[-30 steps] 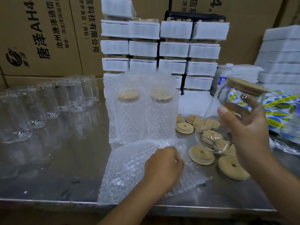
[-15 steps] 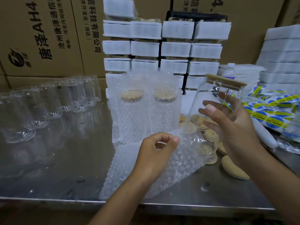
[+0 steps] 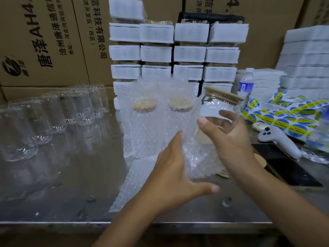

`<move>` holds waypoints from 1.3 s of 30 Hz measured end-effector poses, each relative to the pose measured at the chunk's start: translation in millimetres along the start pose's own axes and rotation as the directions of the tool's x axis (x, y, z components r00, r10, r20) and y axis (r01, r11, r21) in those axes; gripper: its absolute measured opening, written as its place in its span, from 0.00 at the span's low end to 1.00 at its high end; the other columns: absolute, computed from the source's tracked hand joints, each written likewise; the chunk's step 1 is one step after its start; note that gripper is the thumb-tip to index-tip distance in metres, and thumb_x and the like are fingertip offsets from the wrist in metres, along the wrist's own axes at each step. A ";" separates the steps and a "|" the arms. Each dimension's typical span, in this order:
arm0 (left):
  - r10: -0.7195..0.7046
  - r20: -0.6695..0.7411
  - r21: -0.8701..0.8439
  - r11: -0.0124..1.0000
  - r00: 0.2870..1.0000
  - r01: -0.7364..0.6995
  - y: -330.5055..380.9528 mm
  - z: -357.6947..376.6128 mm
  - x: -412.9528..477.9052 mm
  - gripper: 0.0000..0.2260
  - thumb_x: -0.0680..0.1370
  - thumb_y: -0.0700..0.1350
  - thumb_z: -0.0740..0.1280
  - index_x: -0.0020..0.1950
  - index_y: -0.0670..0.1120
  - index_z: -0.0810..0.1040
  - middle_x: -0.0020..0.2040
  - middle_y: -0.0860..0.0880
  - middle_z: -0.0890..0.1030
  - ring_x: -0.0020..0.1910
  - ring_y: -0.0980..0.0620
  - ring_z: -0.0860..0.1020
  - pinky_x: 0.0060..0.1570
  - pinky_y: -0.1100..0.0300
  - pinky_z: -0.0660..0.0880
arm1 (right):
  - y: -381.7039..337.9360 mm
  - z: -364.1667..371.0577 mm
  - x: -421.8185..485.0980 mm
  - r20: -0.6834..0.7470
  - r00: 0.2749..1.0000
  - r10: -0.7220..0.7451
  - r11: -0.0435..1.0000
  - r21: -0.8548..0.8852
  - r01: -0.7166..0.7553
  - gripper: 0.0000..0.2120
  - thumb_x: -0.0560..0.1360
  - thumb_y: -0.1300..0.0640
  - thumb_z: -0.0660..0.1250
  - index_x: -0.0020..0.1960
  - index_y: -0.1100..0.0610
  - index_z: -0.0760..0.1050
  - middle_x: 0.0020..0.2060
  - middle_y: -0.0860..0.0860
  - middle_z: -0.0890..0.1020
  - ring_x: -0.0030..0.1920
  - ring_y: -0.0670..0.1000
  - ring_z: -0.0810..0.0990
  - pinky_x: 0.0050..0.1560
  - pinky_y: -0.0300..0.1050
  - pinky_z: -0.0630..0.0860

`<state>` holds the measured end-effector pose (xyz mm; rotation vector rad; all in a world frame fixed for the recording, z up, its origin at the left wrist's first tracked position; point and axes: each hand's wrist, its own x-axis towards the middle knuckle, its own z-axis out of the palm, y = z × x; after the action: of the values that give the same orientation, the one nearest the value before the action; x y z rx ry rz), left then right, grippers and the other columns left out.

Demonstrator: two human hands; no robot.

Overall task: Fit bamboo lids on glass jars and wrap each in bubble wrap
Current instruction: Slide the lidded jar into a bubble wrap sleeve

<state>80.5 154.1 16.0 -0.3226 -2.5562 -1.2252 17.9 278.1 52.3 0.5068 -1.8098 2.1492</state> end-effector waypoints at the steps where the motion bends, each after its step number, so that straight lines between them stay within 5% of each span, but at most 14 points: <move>1: 0.043 -0.071 0.019 0.999 0.997 -0.042 2.0 -0.2 0.6 0.44 0.60 0.65 0.75 0.61 0.75 0.45 0.63 0.79 0.54 0.62 0.77 0.58 0.59 0.80 0.59 | -0.2 3.5 -2.2 0.005 1.000 -0.017 0.999 -0.033 0.018 0.34 0.57 0.43 0.74 0.57 0.49 0.65 0.51 0.49 0.80 0.43 0.35 0.81 0.36 0.27 0.73; 5: 0.023 -0.274 -0.095 0.994 0.962 -0.051 0.9 -0.4 3.6 0.41 0.60 0.64 0.73 0.69 0.61 0.58 0.65 0.63 0.71 0.62 0.64 0.72 0.57 0.63 0.74 | -4.4 13.8 -8.9 0.052 0.998 -0.047 0.972 -0.226 0.057 0.38 0.51 0.31 0.73 0.55 0.43 0.63 0.49 0.41 0.78 0.48 0.35 0.80 0.39 0.28 0.72; 9: 0.000 -0.353 -0.152 0.987 0.936 -0.057 0.3 -6.4 2.8 0.30 0.60 0.63 0.72 0.57 0.71 0.62 0.55 0.65 0.76 0.53 0.72 0.74 0.42 0.76 0.72 | -10.7 20.3 -12.8 0.143 0.989 -0.047 0.899 -0.426 0.104 0.44 0.49 0.23 0.67 0.57 0.45 0.63 0.50 0.36 0.75 0.52 0.33 0.74 0.42 0.24 0.69; 12: -0.036 -0.414 -0.211 0.976 0.909 -0.058 -1.5 -11.7 4.4 0.33 0.58 0.64 0.71 0.60 0.66 0.62 0.52 0.75 0.73 0.51 0.80 0.70 0.40 0.84 0.65 | -13.4 21.5 -13.8 0.195 0.980 -0.043 0.837 -0.528 0.142 0.43 0.51 0.22 0.64 0.58 0.45 0.67 0.54 0.37 0.76 0.55 0.38 0.74 0.46 0.29 0.68; 16: -0.032 -0.452 -0.302 0.946 0.892 -0.120 -4.8 -20.3 9.1 0.32 0.60 0.60 0.74 0.62 0.61 0.68 0.55 0.70 0.76 0.54 0.70 0.76 0.46 0.74 0.73 | -13.9 20.4 -12.0 0.273 0.962 -0.012 0.793 -0.583 0.175 0.44 0.52 0.21 0.59 0.61 0.45 0.72 0.58 0.38 0.76 0.60 0.39 0.73 0.53 0.37 0.70; 21: -0.075 -0.427 -0.443 0.886 0.901 -0.136 -13.7 -38.7 11.5 0.32 0.61 0.60 0.76 0.62 0.52 0.74 0.56 0.56 0.82 0.57 0.57 0.80 0.55 0.58 0.75 | -17.7 11.4 2.0 0.472 0.872 0.126 0.866 -0.482 0.136 0.35 0.53 0.19 0.60 0.56 0.33 0.75 0.59 0.33 0.76 0.61 0.36 0.73 0.60 0.39 0.71; 24: -0.111 -0.370 -0.555 0.823 0.922 -0.124 -16.5 -49.7 11.4 0.28 0.65 0.55 0.76 0.63 0.48 0.76 0.55 0.52 0.83 0.55 0.54 0.81 0.53 0.59 0.77 | -14.5 10.3 1.8 0.568 0.804 0.175 0.897 -0.429 0.108 0.31 0.52 0.23 0.68 0.54 0.24 0.69 0.60 0.31 0.73 0.56 0.30 0.74 0.49 0.28 0.73; 28: -0.142 -0.346 -0.599 0.794 0.927 -0.102 -16.9 -61.4 12.6 0.21 0.67 0.53 0.73 0.58 0.50 0.79 0.51 0.51 0.85 0.52 0.52 0.83 0.54 0.52 0.76 | 6.8 18.0 -4.0 0.540 0.842 0.025 0.937 -0.305 0.168 0.43 0.57 0.35 0.76 0.67 0.27 0.59 0.55 0.22 0.71 0.55 0.21 0.68 0.48 0.19 0.67; 32: -0.134 -0.348 -0.594 0.797 0.928 -0.108 -13.6 -70.8 13.4 0.23 0.68 0.54 0.74 0.60 0.46 0.78 0.53 0.49 0.84 0.55 0.49 0.82 0.60 0.46 0.75 | 22.8 39.4 -12.5 0.411 0.911 -0.028 0.987 -0.134 0.091 0.42 0.57 0.39 0.77 0.66 0.31 0.60 0.51 0.18 0.72 0.56 0.22 0.68 0.59 0.30 0.66; 36: -0.148 -0.368 -0.615 0.779 0.918 -0.121 -14.6 -81.5 12.7 0.28 0.68 0.57 0.72 0.64 0.46 0.76 0.55 0.49 0.84 0.56 0.50 0.82 0.61 0.46 0.74 | 21.5 64.1 -18.2 0.385 0.917 -0.101 0.990 -0.049 0.130 0.40 0.63 0.41 0.75 0.71 0.49 0.66 0.67 0.44 0.74 0.68 0.44 0.71 0.69 0.51 0.68; 39: -0.128 -0.351 -0.608 0.785 0.928 -0.121 -14.8 -86.4 11.1 0.25 0.69 0.60 0.70 0.59 0.46 0.79 0.52 0.50 0.85 0.53 0.52 0.83 0.53 0.54 0.78 | 18.4 80.6 -19.0 0.380 0.908 -0.175 0.982 0.002 0.189 0.25 0.67 0.43 0.72 0.63 0.41 0.73 0.60 0.41 0.79 0.62 0.42 0.76 0.62 0.38 0.73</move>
<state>79.2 78.1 60.8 -0.1846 -1.7678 -1.9072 33.6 195.6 39.8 1.1031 -1.8929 1.9894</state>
